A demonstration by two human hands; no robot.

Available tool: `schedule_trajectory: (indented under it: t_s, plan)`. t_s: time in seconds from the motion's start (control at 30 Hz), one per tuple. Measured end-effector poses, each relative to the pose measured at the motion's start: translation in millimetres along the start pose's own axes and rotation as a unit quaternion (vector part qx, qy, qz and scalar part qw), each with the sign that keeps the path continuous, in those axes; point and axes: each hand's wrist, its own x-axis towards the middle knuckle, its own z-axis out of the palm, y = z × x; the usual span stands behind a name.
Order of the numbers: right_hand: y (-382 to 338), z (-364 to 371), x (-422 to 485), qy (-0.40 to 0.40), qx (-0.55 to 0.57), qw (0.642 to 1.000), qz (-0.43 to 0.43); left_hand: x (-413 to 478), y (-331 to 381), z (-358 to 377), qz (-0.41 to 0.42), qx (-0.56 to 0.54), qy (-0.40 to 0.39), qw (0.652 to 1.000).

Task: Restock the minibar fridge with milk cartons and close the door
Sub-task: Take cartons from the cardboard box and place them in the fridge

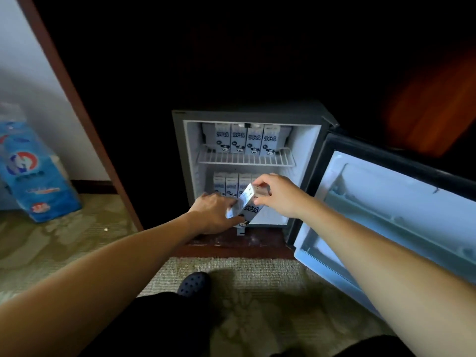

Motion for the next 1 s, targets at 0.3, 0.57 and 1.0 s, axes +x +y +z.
schedule_trajectory:
  t_s: [0.3,0.57,1.0]
  plan:
    - [64.9,32.6,69.7,0.04,-0.002,0.999,0.028,95.2,-16.1,59.2,0.01,-0.062,-0.069,0.996]
    - [113.9,56.3,125.3,0.071,-0.078,0.99,0.092,164.9,-24.2,112.8,0.004,-0.056,-0.015,0.998]
    - [162.3,83.7,194.3,0.103,-0.286,0.945,0.118,229.0,-22.5,165.2,-0.06,-0.018,0.001,0.998]
